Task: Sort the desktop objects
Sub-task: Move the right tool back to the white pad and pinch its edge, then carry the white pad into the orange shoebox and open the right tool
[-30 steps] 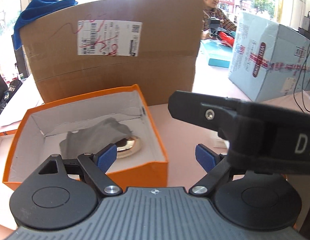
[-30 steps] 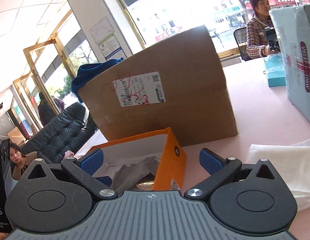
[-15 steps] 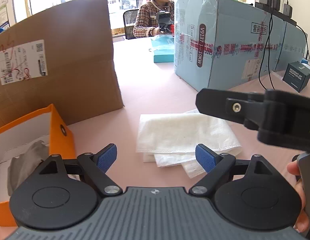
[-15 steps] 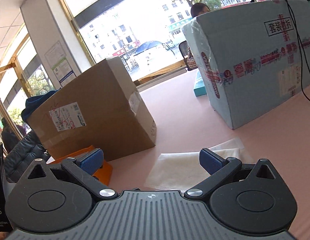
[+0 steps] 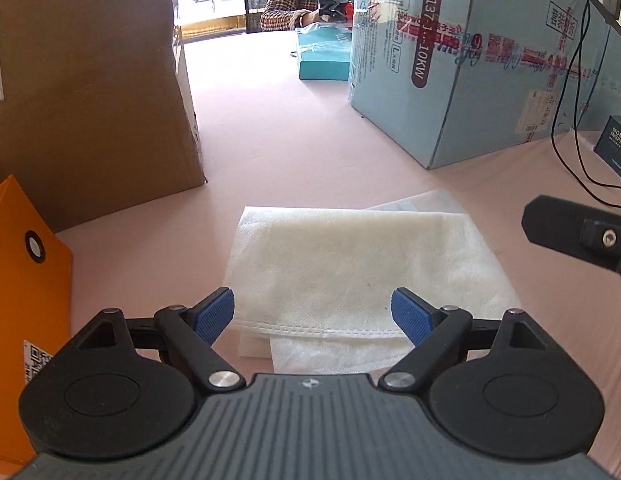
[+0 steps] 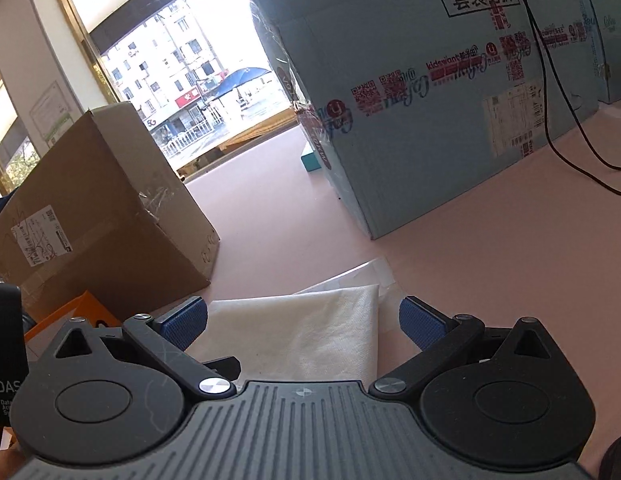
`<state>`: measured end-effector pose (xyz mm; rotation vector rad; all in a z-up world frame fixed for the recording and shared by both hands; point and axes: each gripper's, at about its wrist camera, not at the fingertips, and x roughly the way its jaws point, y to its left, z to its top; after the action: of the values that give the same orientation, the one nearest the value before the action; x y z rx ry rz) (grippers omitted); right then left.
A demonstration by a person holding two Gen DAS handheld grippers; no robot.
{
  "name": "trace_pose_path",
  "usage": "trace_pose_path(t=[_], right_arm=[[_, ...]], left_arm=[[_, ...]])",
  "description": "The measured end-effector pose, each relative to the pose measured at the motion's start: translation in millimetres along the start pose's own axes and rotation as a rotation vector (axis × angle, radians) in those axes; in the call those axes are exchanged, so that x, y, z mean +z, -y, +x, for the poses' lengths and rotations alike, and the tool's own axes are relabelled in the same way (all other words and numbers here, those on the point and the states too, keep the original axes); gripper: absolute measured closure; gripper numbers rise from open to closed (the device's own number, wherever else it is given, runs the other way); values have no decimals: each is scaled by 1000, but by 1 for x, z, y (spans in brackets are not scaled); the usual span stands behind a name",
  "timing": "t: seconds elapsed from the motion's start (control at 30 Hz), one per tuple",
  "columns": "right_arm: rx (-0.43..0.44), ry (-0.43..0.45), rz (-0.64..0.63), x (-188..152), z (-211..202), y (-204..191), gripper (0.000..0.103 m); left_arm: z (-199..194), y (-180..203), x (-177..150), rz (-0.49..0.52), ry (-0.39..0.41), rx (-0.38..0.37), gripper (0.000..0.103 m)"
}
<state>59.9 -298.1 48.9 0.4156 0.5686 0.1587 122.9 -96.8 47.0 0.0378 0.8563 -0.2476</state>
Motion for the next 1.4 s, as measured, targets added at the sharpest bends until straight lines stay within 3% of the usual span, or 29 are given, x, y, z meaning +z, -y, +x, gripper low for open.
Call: trace_pose_path(t=[0.17,0.3,0.57,0.83,1.03,1.07,1.1,1.17,1.27,1.3,1.4], right_arm=[[-8,-69,72,-10,28,21,0],[42,-124,161,-15,45,36,0],[119,-125,205,-16,51,43,0],[192,-136,221,-17,52,48,2],[202,-131,228,-21,52,50,26],[204,-141,235,-22,53,51,51],[211,-169,252,-24,58,53,80],[211,-179,279,-28,60,56,86],[194,-159,240,-29,57,50,90],[187,-151,230,-30,57,48,90],[168,-132,190,-32,54,42,92]], left_arm=[[24,-18,0,-113,-30,-62,17],[29,-26,1,-139,-14,-131,0],[29,-26,0,-156,29,-198,0],[29,-18,-7,-150,71,-173,0],[27,-11,-14,-127,107,-119,7],[27,-10,-15,-123,116,-113,7],[26,-9,-16,-120,122,-109,9],[24,-11,-18,-124,130,-93,17],[20,-16,-20,-145,145,-46,44],[18,-18,-21,-152,150,-25,58],[17,-24,-23,-176,161,-19,75]])
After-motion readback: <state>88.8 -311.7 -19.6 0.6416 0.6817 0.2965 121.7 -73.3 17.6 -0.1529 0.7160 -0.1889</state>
